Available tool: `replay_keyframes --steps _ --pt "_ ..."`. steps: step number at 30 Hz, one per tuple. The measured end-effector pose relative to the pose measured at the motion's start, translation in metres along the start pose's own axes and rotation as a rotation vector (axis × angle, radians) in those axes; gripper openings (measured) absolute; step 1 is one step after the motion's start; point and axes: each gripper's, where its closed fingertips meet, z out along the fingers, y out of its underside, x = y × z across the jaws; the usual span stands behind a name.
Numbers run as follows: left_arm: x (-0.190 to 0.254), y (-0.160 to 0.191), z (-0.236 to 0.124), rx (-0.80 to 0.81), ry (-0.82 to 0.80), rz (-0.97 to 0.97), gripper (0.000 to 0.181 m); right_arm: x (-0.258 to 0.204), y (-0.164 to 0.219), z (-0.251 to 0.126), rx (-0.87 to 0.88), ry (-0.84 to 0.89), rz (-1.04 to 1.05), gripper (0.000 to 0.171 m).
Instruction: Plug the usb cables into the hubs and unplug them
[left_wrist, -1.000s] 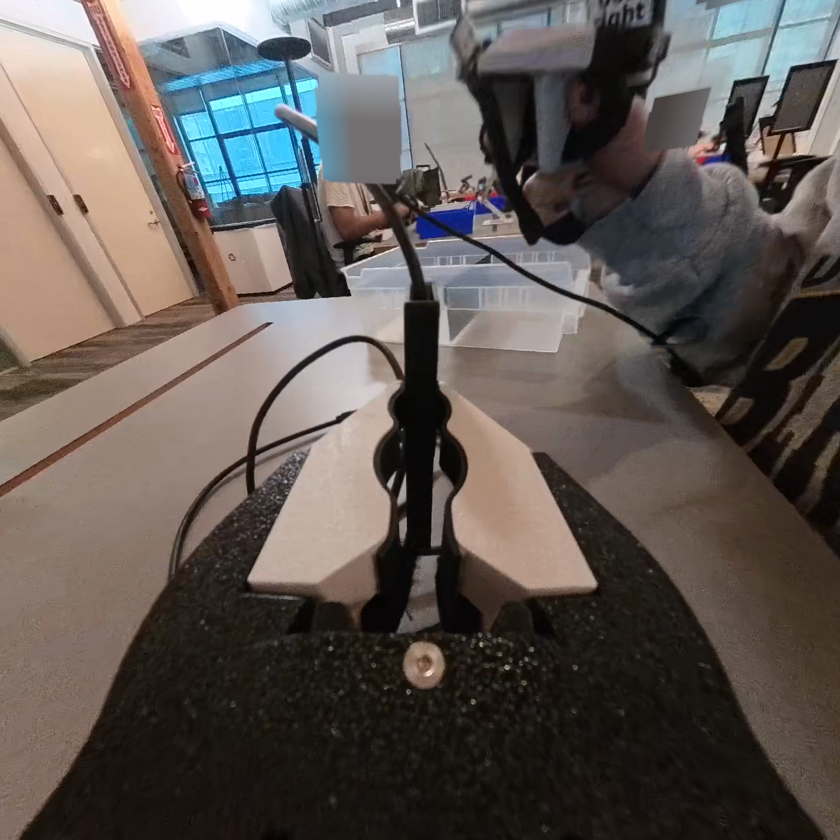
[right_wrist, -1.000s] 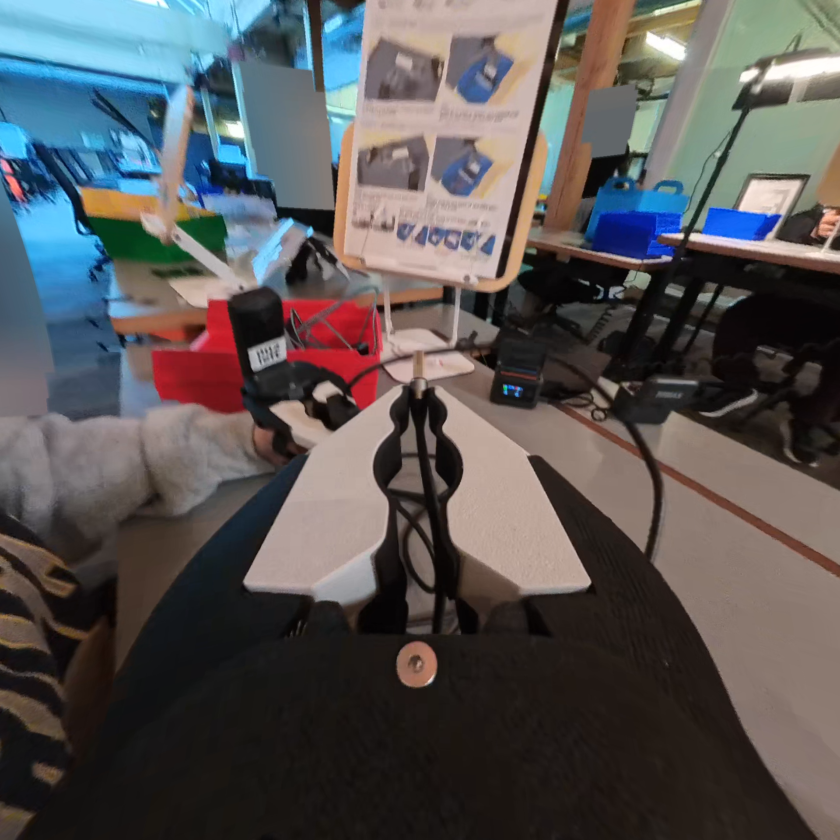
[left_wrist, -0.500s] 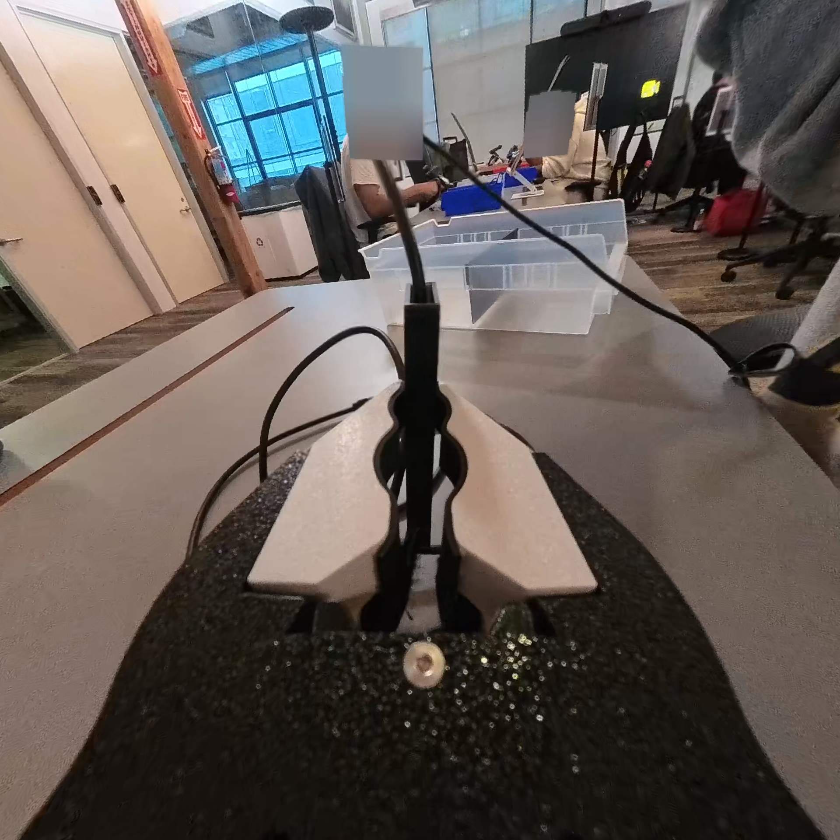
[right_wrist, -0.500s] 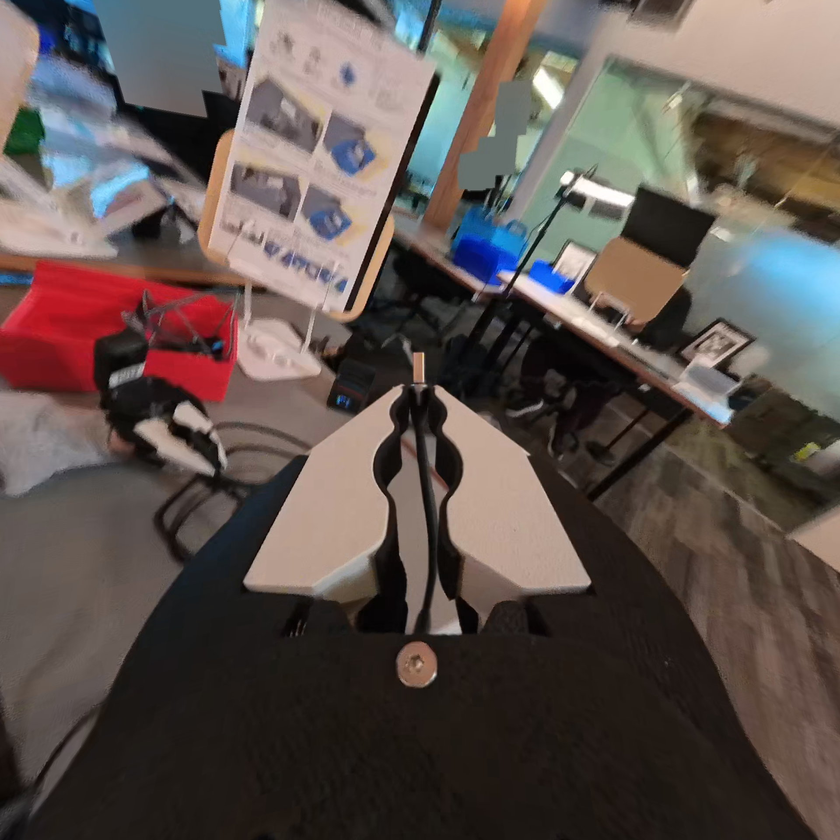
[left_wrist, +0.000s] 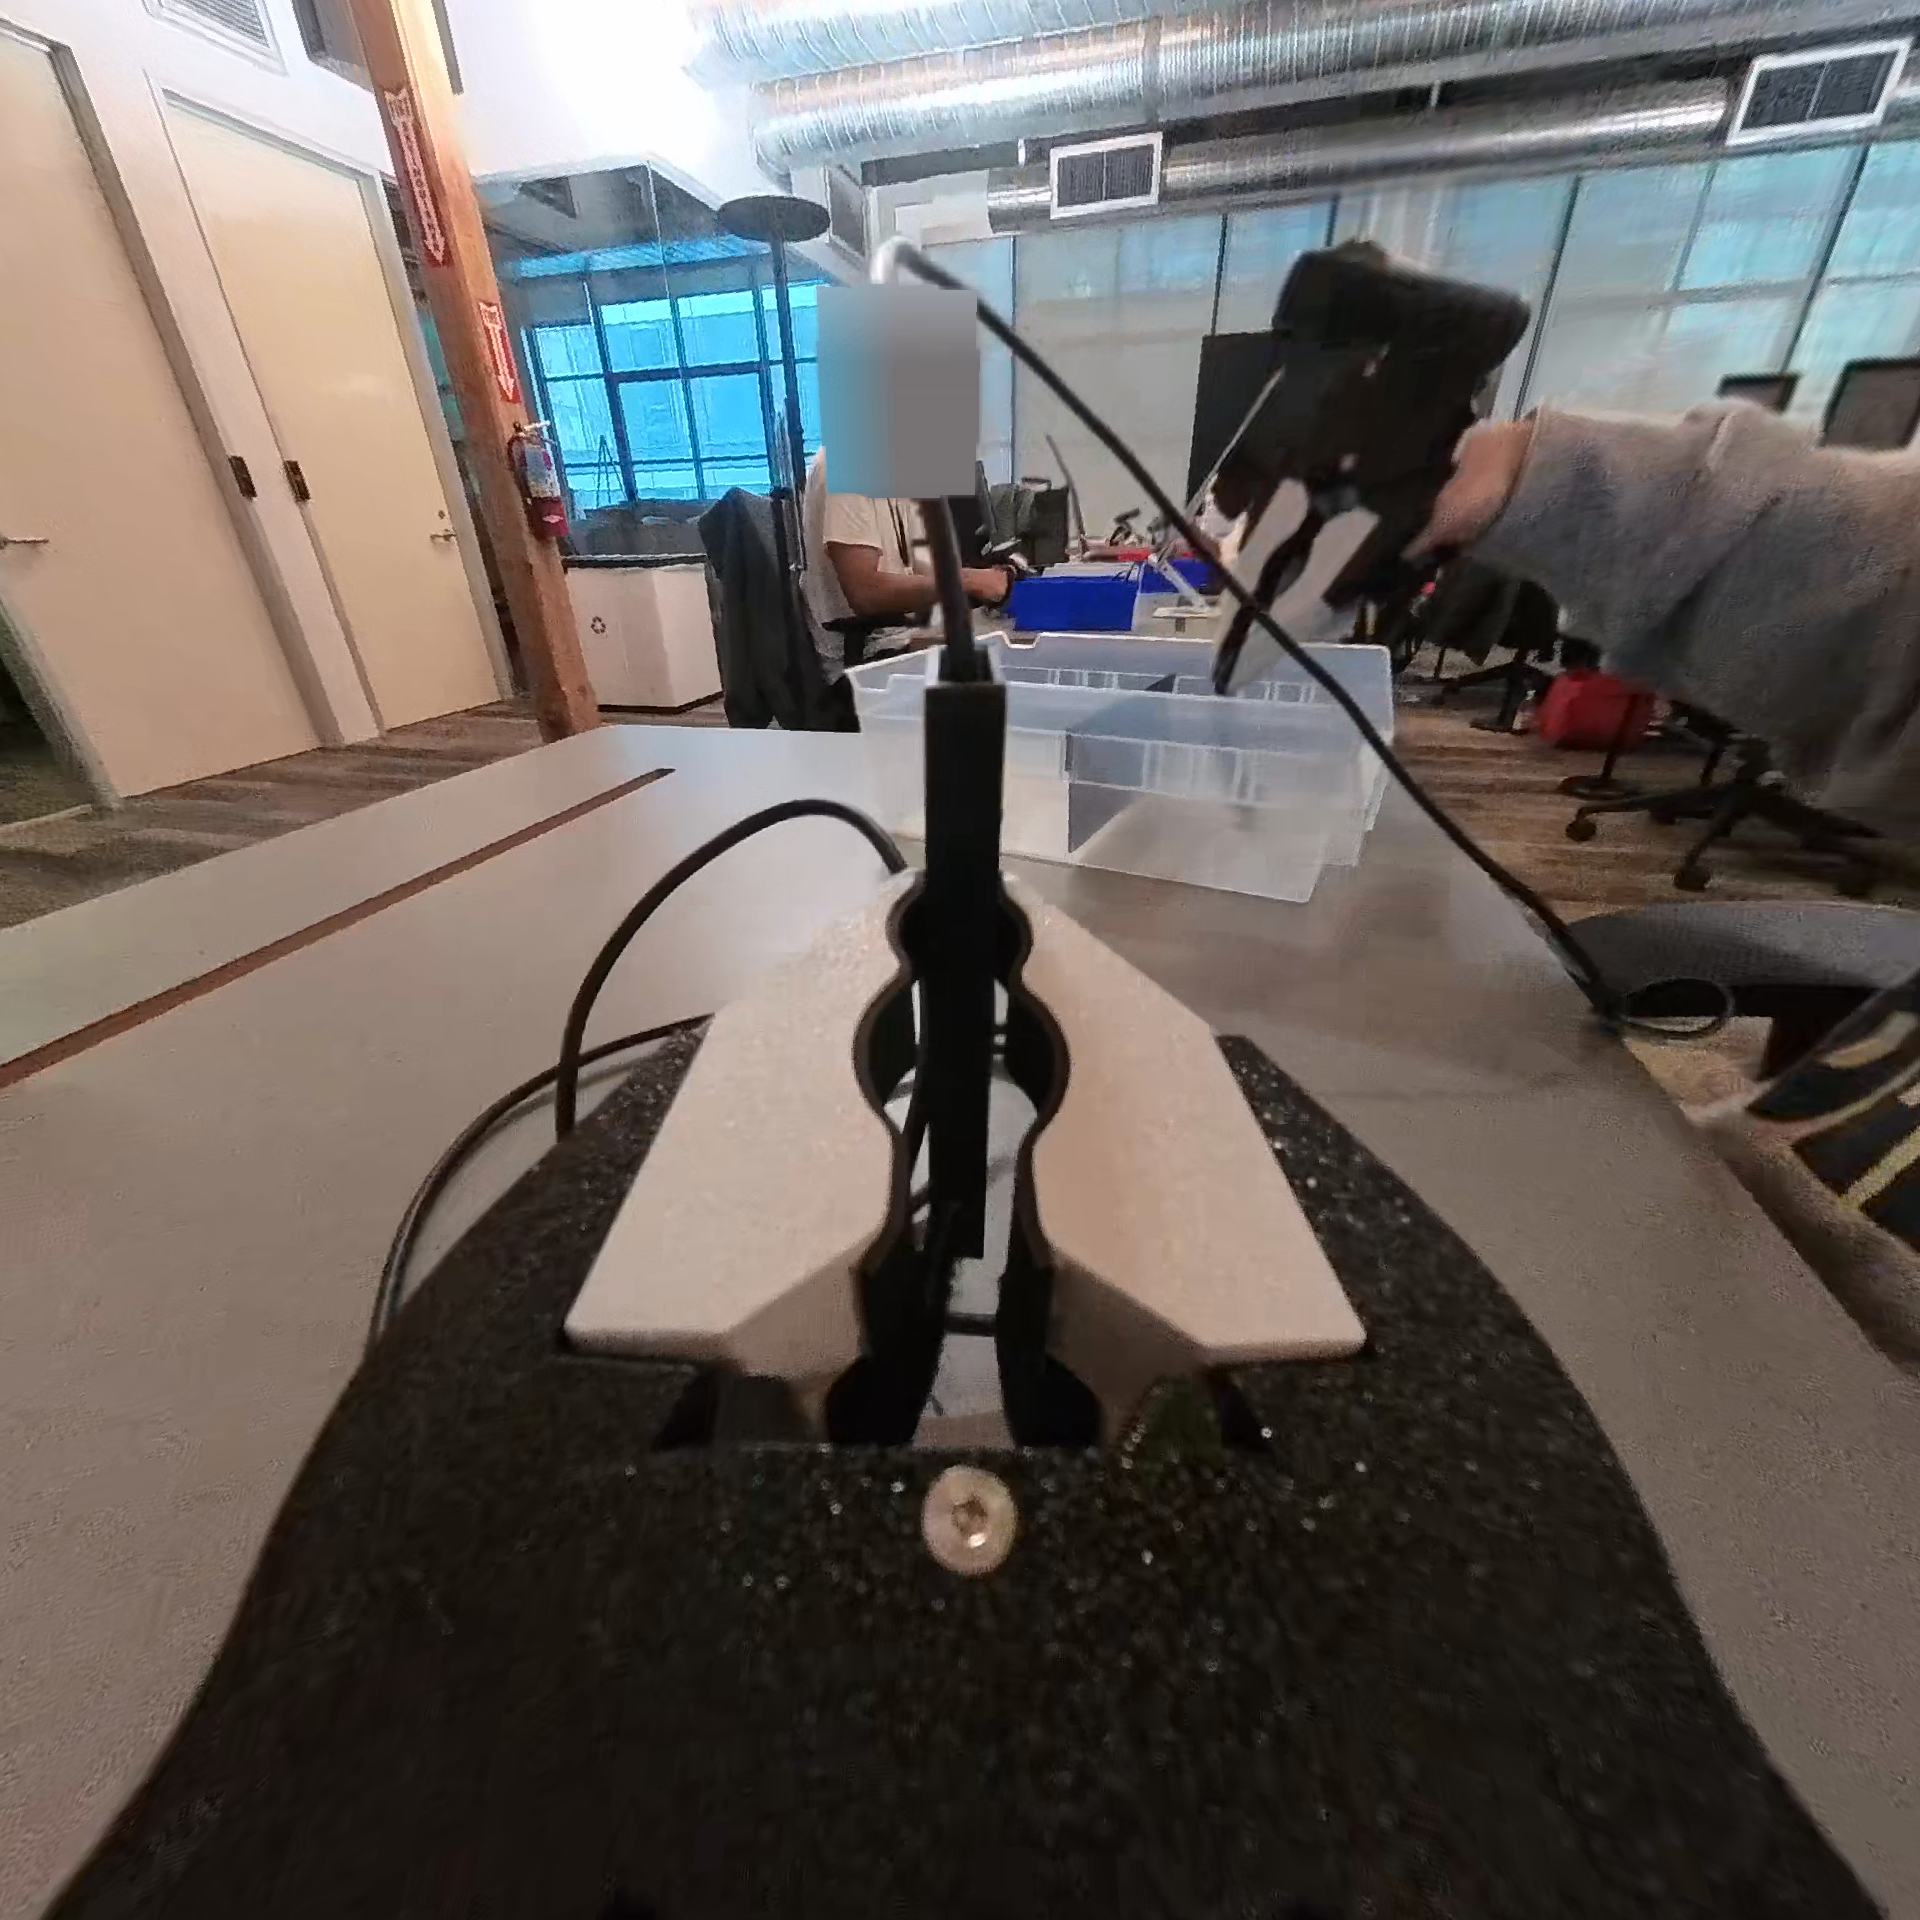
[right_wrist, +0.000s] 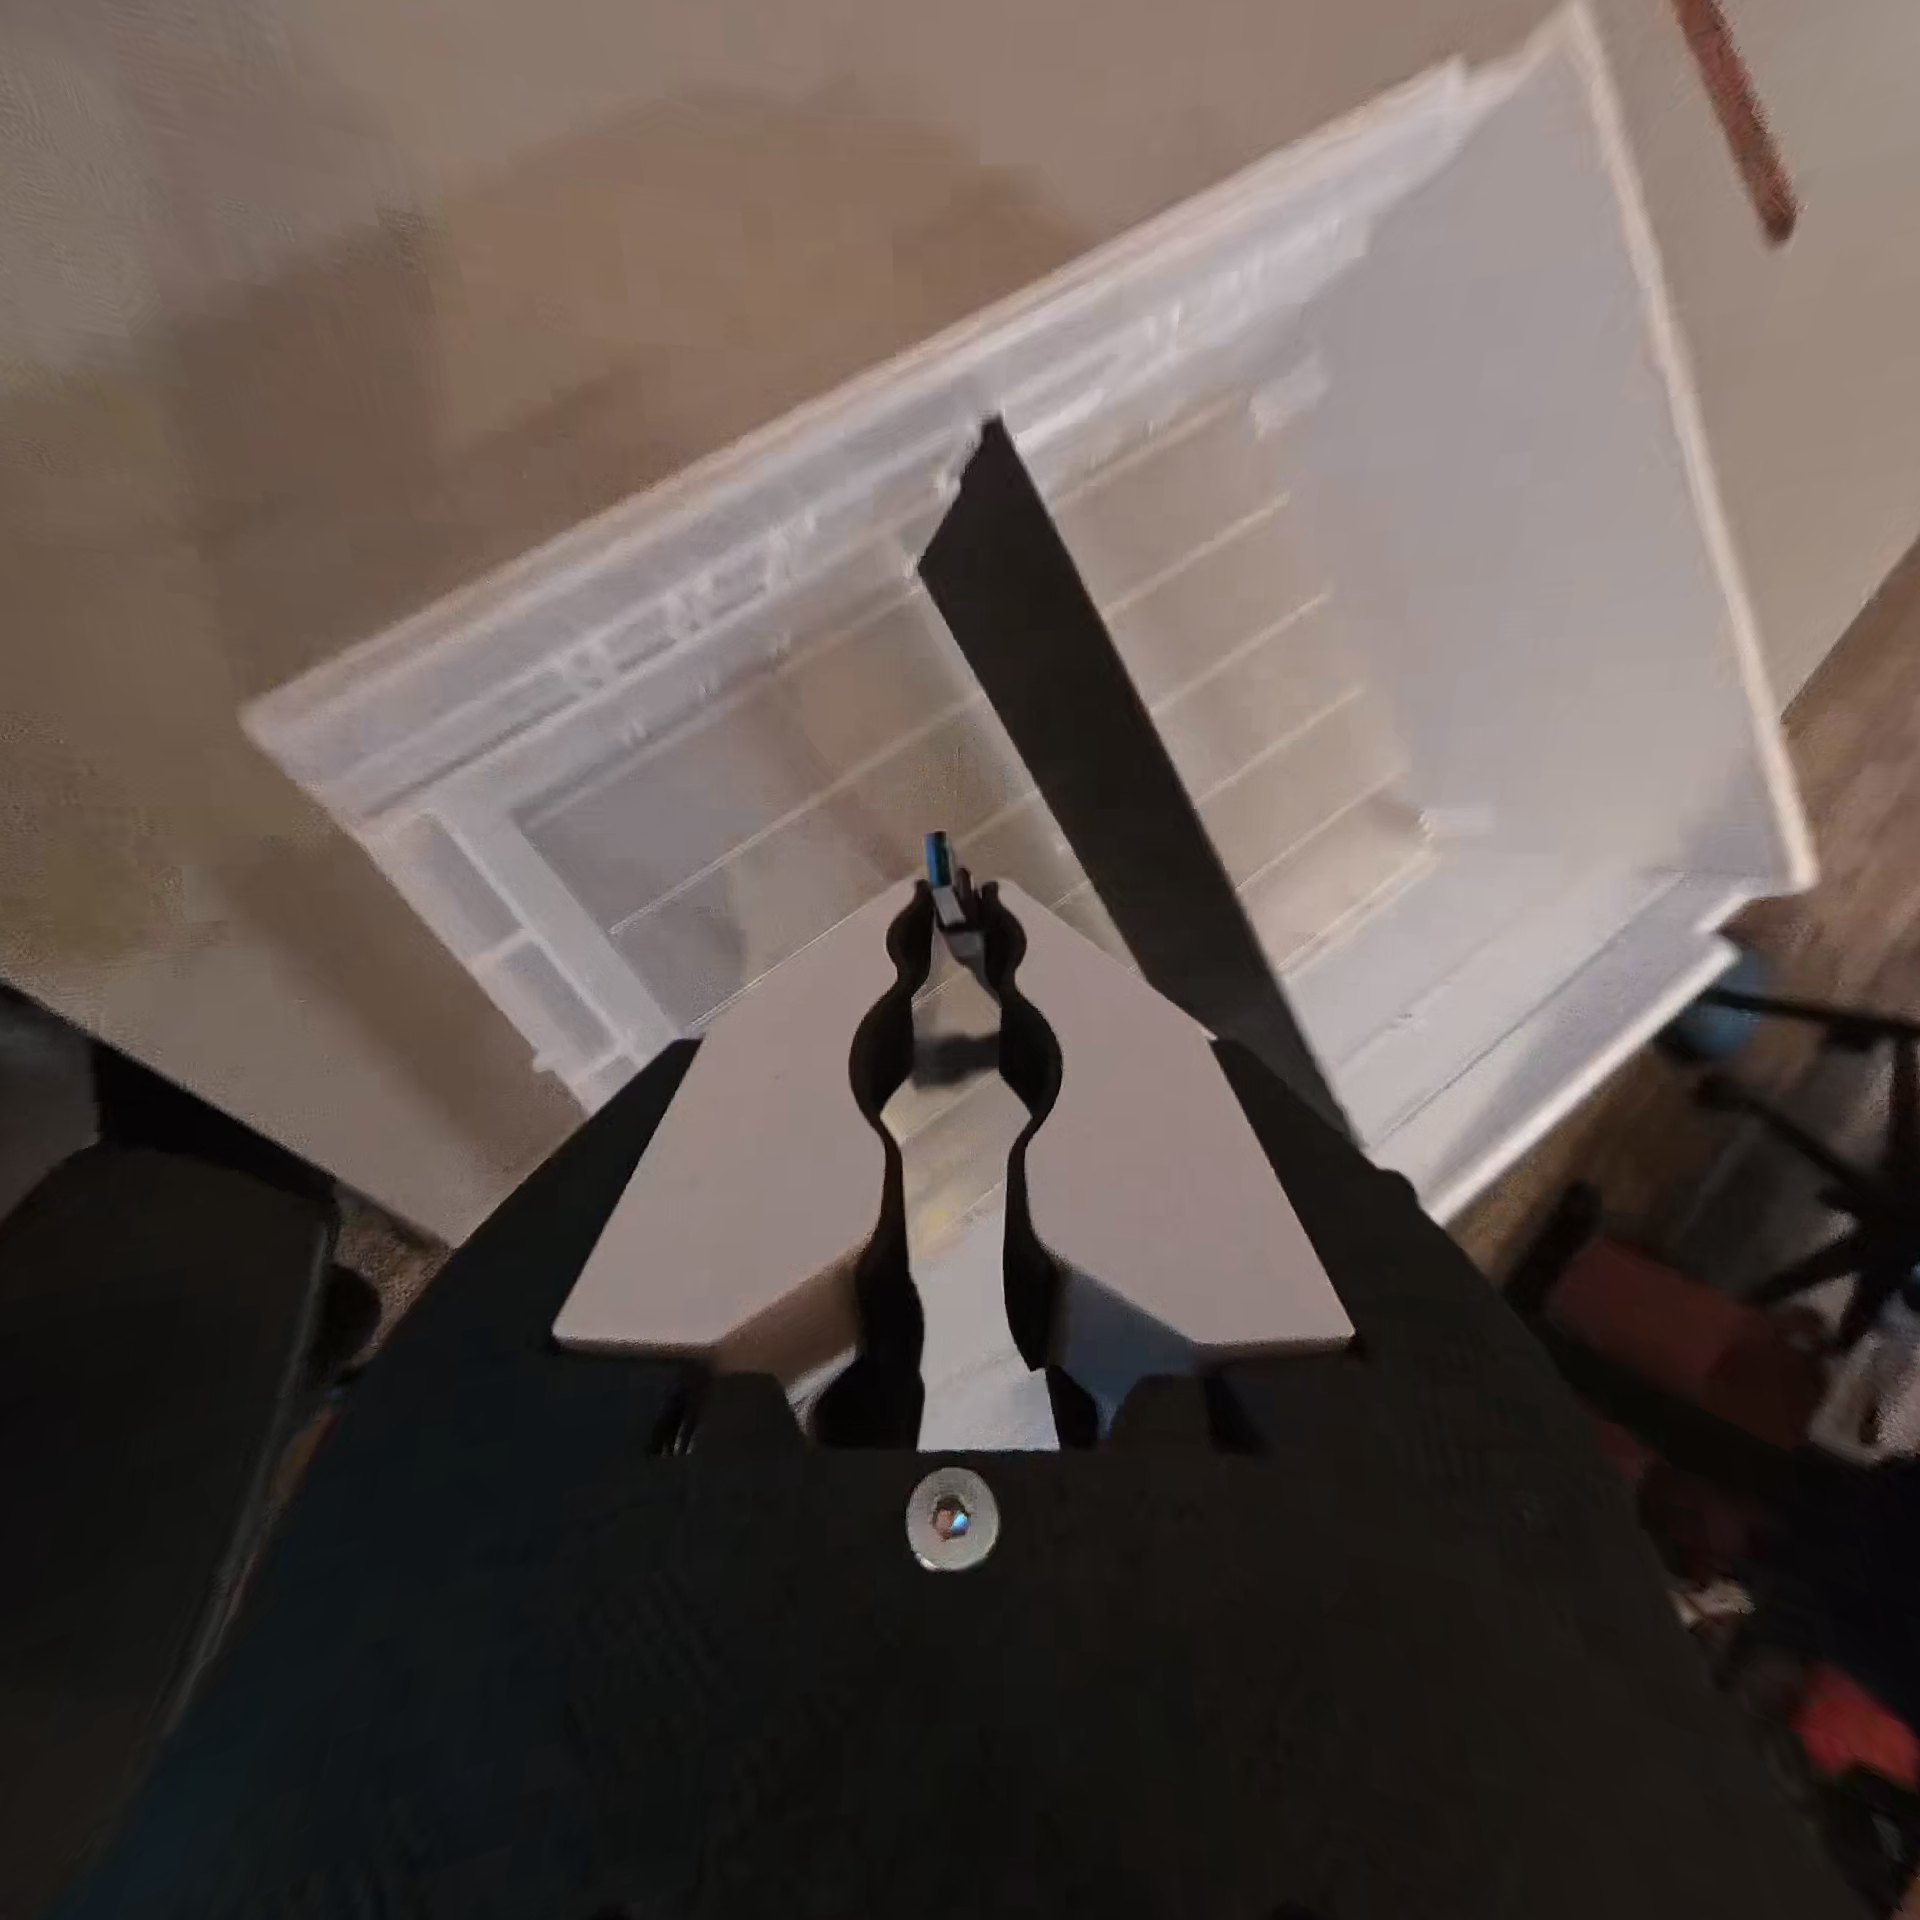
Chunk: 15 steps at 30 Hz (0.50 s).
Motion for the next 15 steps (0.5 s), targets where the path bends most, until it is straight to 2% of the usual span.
replay_keyframes --steps 1,3,4,6,8,9,11,13,15 --pt "-0.001 0.000 -0.001 0.006 0.002 -0.016 0.008 -0.002 0.005 0.008 -0.006 -0.010 0.016 0.012" --pt "-0.002 0.000 -0.002 0.012 0.011 -0.044 0.008 -0.003 0.012 0.014 -0.026 -0.007 0.055 0.037" --pt "-0.003 0.000 -0.003 0.014 0.016 -0.055 0.008 0.004 0.013 0.010 -0.046 0.049 0.069 0.051" --pt "-0.003 0.001 -0.004 0.013 0.027 -0.071 0.008 0.014 -0.002 -0.010 -0.033 0.196 0.060 0.058" --pt "-0.002 0.001 -0.004 0.010 0.042 -0.081 0.008 -0.008 -0.055 -0.031 0.138 0.245 -0.011 0.050" --pt "-0.001 0.002 -0.004 0.007 0.050 -0.084 0.008 -0.032 -0.087 -0.038 0.251 0.217 -0.056 0.045" --pt "0.002 0.002 -0.004 -0.002 0.070 -0.082 0.008 -0.104 -0.151 -0.044 0.482 0.037 -0.182 0.040" --pt "0.007 0.003 -0.004 -0.014 0.100 -0.073 0.008 -0.169 -0.197 -0.039 0.652 -0.142 -0.292 0.040" --pt "0.018 0.006 -0.004 -0.031 0.167 -0.069 0.008 -0.195 -0.226 -0.016 0.721 -0.169 -0.360 0.042"
